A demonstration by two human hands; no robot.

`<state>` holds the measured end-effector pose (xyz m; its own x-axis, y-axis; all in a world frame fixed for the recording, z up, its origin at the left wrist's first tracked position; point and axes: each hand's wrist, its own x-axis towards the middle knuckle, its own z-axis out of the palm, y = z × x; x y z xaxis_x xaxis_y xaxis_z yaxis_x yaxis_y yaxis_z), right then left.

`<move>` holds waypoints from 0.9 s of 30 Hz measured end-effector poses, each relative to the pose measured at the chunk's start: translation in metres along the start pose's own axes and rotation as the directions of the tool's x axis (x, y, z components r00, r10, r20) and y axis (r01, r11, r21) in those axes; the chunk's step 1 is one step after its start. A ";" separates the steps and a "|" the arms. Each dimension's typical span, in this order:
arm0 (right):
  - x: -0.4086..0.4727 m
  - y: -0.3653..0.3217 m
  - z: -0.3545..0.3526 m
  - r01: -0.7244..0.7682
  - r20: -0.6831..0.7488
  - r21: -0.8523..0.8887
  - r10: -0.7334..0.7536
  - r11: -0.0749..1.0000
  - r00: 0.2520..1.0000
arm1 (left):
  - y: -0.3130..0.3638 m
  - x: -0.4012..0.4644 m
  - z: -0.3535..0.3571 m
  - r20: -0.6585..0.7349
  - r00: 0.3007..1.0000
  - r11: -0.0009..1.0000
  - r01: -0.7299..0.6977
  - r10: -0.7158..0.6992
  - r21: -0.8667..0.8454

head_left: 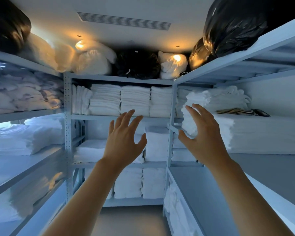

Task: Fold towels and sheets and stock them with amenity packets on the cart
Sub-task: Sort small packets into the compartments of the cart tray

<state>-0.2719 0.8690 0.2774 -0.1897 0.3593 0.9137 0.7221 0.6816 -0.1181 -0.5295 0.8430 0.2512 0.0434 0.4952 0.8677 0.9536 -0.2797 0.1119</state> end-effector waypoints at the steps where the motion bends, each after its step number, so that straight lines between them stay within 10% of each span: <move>1: 0.003 0.007 0.005 0.003 -0.005 -0.006 -0.003 1.000 1.000 | -0.002 0.005 0.008 -0.007 1.000 1.000 -0.005 0.005 -0.010; 27: 0.145 0.302 0.124 -0.023 -0.055 -0.197 0.012 0.980 0.998 | 0.035 0.224 0.306 -0.104 0.987 0.982 -0.136 0.123 -0.130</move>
<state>-0.1636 1.2063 0.3265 -0.1440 0.3320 0.9322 0.8434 0.5340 -0.0599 -0.3952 1.1954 0.3012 0.1292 0.3690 0.9204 0.8920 -0.4487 0.0547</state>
